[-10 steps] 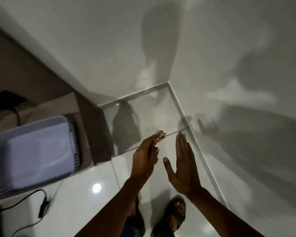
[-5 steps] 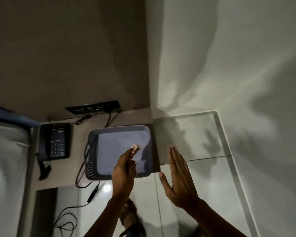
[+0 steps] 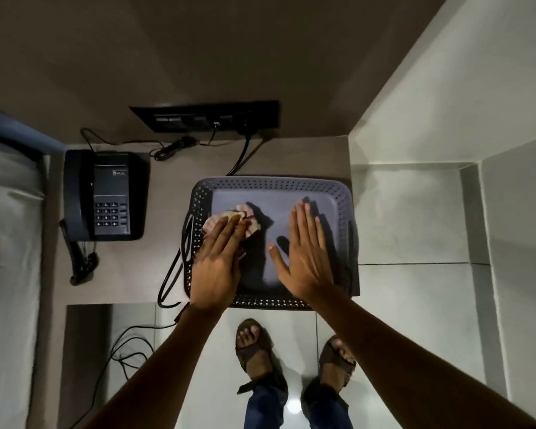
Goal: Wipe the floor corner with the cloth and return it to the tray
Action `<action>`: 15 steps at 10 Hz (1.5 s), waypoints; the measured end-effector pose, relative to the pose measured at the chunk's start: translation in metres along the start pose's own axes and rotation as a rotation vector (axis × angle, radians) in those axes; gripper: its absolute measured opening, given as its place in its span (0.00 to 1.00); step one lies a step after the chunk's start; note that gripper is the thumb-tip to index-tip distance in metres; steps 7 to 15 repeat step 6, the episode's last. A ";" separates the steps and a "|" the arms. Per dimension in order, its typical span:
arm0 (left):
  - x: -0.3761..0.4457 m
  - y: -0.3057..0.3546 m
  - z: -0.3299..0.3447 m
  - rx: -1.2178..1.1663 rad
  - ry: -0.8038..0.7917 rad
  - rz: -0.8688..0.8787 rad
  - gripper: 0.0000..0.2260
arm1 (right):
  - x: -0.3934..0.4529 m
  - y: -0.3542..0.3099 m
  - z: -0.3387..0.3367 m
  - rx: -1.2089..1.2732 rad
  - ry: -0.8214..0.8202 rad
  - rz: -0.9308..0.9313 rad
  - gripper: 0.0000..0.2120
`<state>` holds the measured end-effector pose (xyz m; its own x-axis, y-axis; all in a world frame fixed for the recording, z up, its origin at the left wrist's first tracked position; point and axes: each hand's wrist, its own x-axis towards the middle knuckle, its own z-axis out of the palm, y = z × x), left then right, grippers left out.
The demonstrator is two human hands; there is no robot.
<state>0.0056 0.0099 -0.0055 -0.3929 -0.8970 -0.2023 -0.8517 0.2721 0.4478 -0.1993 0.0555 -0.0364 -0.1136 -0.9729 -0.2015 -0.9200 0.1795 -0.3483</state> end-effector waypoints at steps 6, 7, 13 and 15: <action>0.025 0.000 0.005 0.078 -0.065 0.022 0.30 | 0.004 0.007 0.000 0.004 0.108 -0.059 0.42; 0.025 0.000 0.005 0.078 -0.065 0.022 0.30 | 0.004 0.007 0.000 0.004 0.108 -0.059 0.42; 0.025 0.000 0.005 0.078 -0.065 0.022 0.30 | 0.004 0.007 0.000 0.004 0.108 -0.059 0.42; 0.025 0.000 0.005 0.078 -0.065 0.022 0.30 | 0.004 0.007 0.000 0.004 0.108 -0.059 0.42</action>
